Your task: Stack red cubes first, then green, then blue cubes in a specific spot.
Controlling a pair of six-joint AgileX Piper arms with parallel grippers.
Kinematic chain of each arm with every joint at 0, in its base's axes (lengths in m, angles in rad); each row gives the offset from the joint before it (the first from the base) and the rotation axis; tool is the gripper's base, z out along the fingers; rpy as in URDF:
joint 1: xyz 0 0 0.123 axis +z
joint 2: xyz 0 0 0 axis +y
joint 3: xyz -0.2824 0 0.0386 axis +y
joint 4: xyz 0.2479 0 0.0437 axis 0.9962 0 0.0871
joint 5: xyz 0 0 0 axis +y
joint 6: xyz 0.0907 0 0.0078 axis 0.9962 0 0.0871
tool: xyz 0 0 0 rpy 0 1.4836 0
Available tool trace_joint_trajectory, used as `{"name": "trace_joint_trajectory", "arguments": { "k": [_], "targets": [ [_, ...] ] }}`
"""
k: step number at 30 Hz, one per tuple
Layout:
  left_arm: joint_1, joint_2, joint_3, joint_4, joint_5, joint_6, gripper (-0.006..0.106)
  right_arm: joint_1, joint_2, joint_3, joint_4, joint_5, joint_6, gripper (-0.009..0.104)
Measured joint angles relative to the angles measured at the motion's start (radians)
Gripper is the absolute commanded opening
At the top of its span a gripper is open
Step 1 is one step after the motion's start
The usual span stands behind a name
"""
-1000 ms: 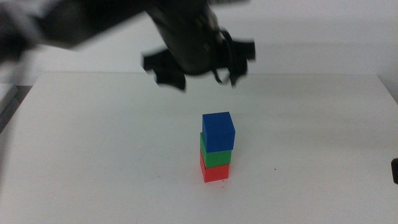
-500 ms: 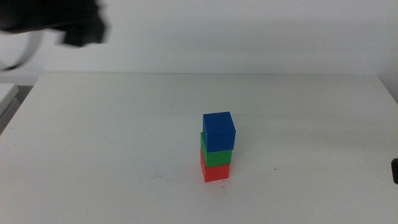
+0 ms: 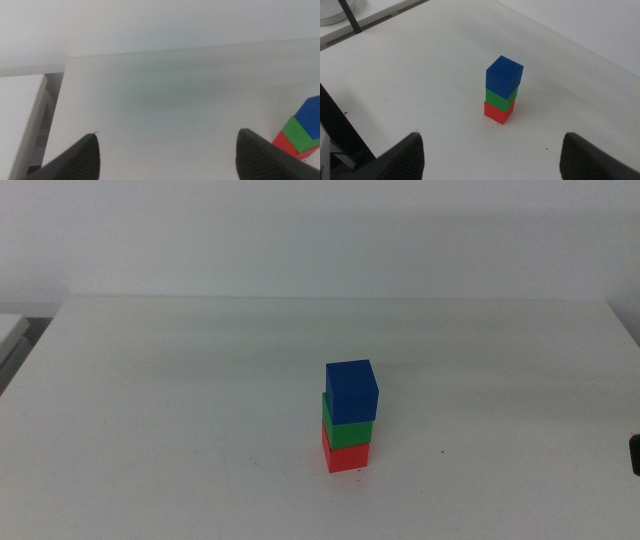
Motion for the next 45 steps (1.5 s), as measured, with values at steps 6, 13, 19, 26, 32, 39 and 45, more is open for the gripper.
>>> {"name": "trace_joint_trajectory", "arguments": {
  "k": [6, 13, 19, 26, 32, 39, 45],
  "targets": [
    [0.0, -0.028, 0.008, -0.005, -0.007, 0.0, 0.091, 0.0, 0.0, 0.0, 0.0, 0.0, 0.0, 0.092],
    [0.0, -0.047, 0.026, -0.003, -0.011, 0.002, 0.091, -0.013, -0.008, 0.06, -0.056, -0.086, 0.0, 0.092],
    [0.0, -0.207, 0.222, 0.003, -0.144, 0.003, 0.091, -0.184, -0.112, 0.329, 0.102, -0.427, 0.0, 0.092],
    [0.0, -0.541, 0.487, -0.005, -0.287, 0.003, 0.091, -0.548, -0.386, 0.713, 0.159, -0.541, 0.0, 0.092],
    [0.002, -0.62, 0.643, -0.005, -0.395, 0.003, 0.091, -0.788, -0.614, 0.852, 0.161, -0.547, 0.0, 0.092],
    [0.035, -0.62, 0.805, -0.007, -0.594, 0.003, 0.091, -0.853, -0.632, 0.937, 0.124, -0.577, 0.0, 0.092],
    [0.056, -0.62, 0.927, -0.008, -0.693, 0.003, 0.091, -0.853, -0.632, 0.997, 0.101, -0.617, 0.0, 0.092]
  ]
}}
